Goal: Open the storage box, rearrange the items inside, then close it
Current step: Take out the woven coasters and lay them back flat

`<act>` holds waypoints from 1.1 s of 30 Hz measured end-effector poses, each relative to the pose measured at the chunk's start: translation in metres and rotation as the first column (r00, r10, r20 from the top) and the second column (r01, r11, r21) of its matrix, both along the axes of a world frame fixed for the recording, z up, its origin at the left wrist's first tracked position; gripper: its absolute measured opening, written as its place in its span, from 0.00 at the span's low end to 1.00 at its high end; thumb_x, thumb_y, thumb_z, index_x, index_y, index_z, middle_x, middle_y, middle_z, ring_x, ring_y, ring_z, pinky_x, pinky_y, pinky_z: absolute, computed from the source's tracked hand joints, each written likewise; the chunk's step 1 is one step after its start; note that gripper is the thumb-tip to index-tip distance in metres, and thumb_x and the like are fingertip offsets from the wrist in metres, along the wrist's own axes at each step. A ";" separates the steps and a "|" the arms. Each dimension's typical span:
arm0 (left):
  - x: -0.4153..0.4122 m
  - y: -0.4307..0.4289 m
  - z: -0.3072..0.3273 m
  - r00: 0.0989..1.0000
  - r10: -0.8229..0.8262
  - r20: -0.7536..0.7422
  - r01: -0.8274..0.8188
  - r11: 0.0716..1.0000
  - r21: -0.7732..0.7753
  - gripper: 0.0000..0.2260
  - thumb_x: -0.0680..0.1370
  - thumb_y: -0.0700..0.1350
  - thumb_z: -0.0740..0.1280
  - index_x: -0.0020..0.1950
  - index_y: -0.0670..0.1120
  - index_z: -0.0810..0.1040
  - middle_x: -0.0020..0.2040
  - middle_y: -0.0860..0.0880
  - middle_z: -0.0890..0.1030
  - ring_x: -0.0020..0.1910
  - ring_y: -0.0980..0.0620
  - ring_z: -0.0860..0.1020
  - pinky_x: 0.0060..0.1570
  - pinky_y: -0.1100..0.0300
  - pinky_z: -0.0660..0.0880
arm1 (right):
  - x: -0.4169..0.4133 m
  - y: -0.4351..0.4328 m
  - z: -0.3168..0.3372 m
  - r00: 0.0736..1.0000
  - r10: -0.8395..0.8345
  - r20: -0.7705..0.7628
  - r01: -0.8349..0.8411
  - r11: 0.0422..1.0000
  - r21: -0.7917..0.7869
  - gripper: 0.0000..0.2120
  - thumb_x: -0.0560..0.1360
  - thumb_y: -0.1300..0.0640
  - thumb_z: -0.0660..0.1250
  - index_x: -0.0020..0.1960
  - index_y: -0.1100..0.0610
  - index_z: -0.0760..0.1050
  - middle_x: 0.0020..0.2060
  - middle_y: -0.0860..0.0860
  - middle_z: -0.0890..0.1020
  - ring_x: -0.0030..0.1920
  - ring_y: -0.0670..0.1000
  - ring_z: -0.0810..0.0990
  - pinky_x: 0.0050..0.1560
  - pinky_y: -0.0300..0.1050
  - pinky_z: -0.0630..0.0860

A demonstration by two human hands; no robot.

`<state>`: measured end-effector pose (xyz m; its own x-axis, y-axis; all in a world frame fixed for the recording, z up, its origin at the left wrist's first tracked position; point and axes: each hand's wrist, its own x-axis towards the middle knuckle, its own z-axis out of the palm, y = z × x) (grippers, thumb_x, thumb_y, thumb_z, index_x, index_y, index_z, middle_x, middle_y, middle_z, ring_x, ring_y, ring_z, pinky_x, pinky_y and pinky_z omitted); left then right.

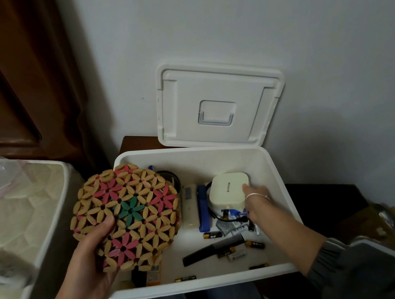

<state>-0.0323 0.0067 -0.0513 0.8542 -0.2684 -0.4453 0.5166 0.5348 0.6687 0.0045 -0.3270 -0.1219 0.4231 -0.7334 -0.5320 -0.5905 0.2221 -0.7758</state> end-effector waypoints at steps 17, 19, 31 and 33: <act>-0.002 -0.002 0.003 1.000 -0.018 0.018 0.018 1.000 0.014 0.17 0.70 0.44 0.65 0.59 0.47 0.77 0.52 0.41 0.85 0.47 0.42 0.85 0.34 0.53 0.82 | -0.015 -0.014 0.007 0.703 0.616 -0.356 -0.674 0.418 -0.608 0.27 0.73 0.60 0.69 0.69 0.63 0.65 0.67 0.58 0.68 0.68 0.56 0.66 0.67 0.42 0.61; -0.002 -0.002 0.003 1.000 -0.012 0.016 0.011 1.000 0.010 0.17 0.70 0.44 0.65 0.59 0.47 0.77 0.51 0.41 0.85 0.47 0.42 0.85 0.34 0.53 0.82 | -0.027 -0.019 0.014 0.693 0.651 -0.308 -0.638 0.357 -0.682 0.20 0.71 0.60 0.71 0.61 0.61 0.72 0.58 0.54 0.73 0.58 0.52 0.72 0.56 0.39 0.66; -0.001 0.000 0.000 1.000 0.002 0.019 -0.003 1.000 0.017 0.12 0.70 0.44 0.65 0.50 0.51 0.84 0.50 0.43 0.86 0.46 0.43 0.85 0.34 0.52 0.82 | -0.073 0.000 -0.010 -0.191 0.500 -0.845 -0.980 -0.048 0.193 0.36 0.74 0.59 0.68 0.74 0.63 0.52 0.66 0.62 0.69 0.63 0.58 0.73 0.61 0.48 0.72; -0.001 0.000 0.001 1.000 0.002 0.018 -0.002 1.000 0.013 0.14 0.70 0.44 0.65 0.54 0.50 0.80 0.50 0.43 0.86 0.45 0.44 0.85 0.33 0.53 0.81 | -0.072 0.010 -0.021 -0.250 0.489 -0.836 -0.959 -0.004 0.284 0.41 0.75 0.58 0.67 0.76 0.64 0.44 0.69 0.63 0.66 0.65 0.59 0.72 0.62 0.48 0.71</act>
<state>-0.0334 0.0066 -0.0506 0.8626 -0.2610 -0.4333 0.5034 0.5274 0.6844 -0.0671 -0.3169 -0.1424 0.5253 -0.2541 -0.8121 -0.1704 -0.9665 0.1921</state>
